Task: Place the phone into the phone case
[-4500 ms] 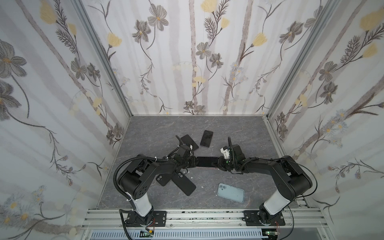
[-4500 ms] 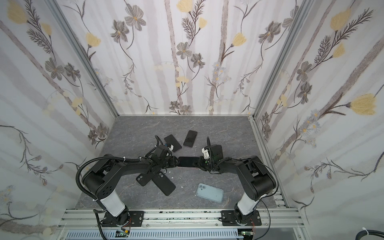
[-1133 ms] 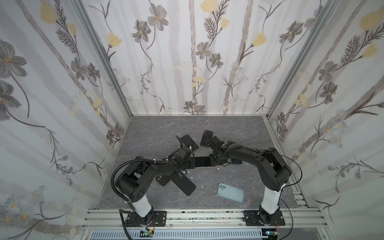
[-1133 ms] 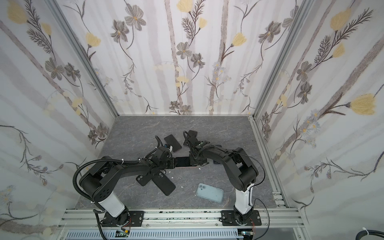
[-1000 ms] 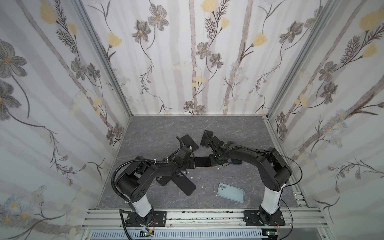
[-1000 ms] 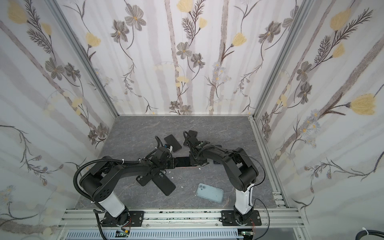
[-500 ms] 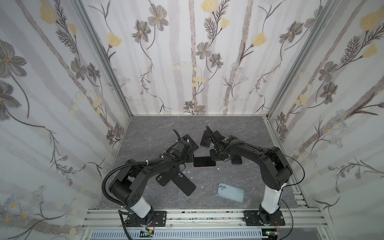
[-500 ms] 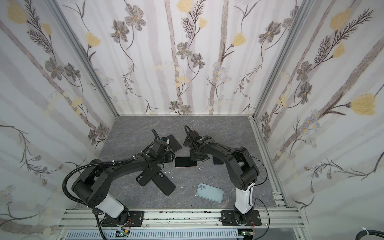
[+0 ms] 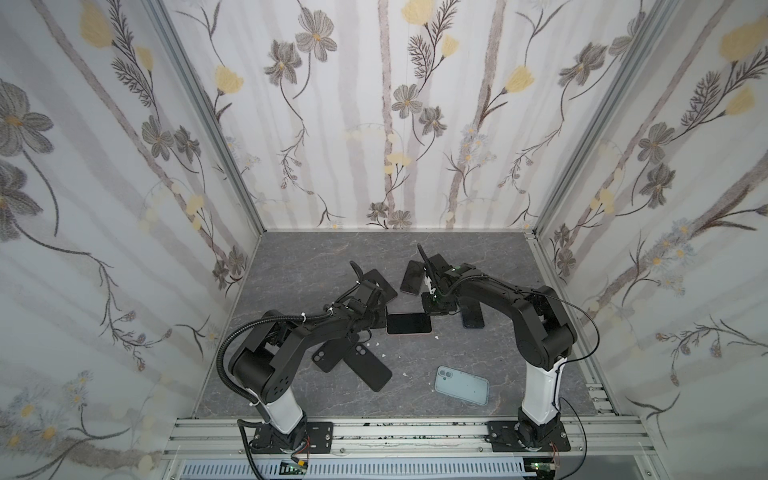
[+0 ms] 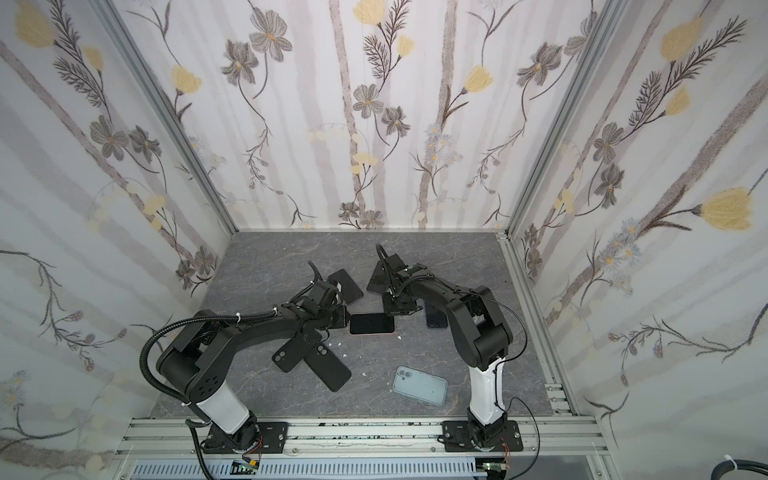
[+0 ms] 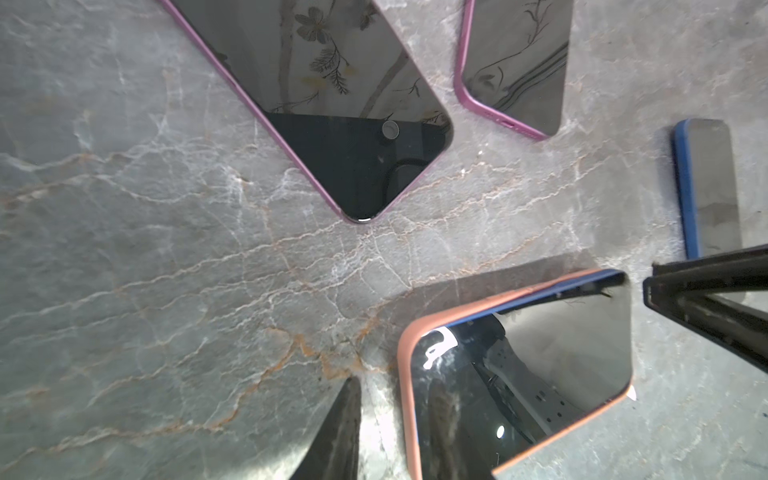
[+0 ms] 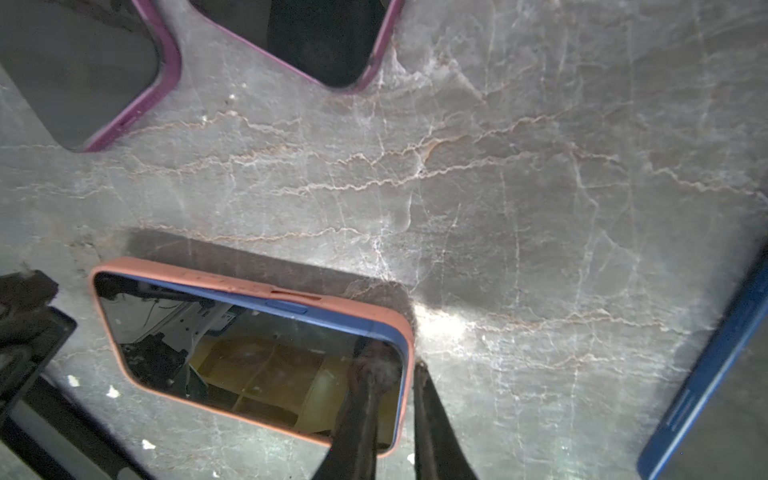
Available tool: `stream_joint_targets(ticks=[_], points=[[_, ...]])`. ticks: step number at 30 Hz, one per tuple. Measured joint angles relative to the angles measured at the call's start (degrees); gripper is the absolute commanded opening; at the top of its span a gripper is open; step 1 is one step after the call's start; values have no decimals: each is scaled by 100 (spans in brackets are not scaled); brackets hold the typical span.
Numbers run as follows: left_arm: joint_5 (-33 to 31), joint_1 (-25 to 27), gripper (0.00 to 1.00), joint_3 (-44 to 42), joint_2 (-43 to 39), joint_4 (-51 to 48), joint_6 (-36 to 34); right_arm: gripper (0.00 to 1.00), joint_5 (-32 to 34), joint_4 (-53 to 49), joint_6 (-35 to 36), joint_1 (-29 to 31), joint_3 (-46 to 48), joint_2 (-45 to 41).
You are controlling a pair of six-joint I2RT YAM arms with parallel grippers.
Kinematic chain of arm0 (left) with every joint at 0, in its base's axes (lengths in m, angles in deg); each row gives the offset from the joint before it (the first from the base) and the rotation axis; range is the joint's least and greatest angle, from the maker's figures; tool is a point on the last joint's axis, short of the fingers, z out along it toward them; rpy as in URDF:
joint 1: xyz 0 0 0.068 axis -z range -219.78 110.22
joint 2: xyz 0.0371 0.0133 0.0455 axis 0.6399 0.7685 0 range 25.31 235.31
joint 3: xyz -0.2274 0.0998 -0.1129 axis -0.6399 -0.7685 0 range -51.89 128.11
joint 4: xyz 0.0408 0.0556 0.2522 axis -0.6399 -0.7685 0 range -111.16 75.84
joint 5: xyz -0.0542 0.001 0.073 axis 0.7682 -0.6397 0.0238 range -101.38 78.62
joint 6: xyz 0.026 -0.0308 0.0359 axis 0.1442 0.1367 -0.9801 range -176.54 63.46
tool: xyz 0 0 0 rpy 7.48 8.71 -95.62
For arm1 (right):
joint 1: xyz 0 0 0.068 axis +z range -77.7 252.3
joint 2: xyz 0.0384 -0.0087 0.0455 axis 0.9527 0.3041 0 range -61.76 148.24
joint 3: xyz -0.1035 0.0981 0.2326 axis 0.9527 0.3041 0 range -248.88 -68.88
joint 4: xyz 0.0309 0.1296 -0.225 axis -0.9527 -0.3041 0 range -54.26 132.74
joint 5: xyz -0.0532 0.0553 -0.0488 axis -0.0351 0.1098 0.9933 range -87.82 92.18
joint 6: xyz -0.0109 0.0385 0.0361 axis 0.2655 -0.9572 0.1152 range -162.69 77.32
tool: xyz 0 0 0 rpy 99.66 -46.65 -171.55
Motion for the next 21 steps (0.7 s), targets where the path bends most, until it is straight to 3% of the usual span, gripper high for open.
stream_joint_targets(ticks=[9,21], points=[[164,-15,17,0,234,133,-7,12,-284,-28,179,-61,-68,225],[186,-13,15,-131,315,610,-7,13,-249,26,337,-50,87,334]])
